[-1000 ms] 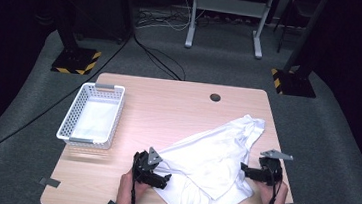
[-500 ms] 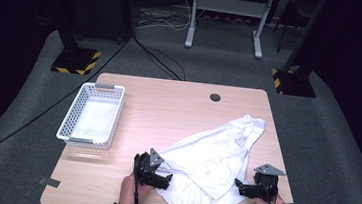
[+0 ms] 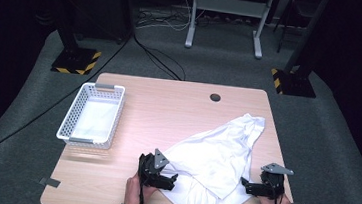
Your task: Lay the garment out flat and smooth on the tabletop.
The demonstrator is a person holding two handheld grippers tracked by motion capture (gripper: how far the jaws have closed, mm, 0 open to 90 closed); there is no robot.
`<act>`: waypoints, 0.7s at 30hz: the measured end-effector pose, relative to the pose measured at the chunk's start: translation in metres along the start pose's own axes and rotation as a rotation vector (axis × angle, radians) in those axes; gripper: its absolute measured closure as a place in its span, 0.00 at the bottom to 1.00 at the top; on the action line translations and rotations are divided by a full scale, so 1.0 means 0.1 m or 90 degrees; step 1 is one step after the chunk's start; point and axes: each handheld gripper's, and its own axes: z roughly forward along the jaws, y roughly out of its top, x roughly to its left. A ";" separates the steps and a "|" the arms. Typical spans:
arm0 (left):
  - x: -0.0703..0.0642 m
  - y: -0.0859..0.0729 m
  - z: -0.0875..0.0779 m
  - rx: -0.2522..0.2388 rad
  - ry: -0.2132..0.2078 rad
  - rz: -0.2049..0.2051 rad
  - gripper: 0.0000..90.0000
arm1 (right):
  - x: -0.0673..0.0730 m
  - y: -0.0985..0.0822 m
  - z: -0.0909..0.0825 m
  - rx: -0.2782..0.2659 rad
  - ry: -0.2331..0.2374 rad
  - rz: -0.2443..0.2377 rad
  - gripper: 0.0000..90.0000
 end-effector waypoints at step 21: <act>-0.51 0.52 0.61 0.075 -0.123 0.089 0.73 | -0.01 0.00 0.00 -0.001 -0.012 0.015 0.00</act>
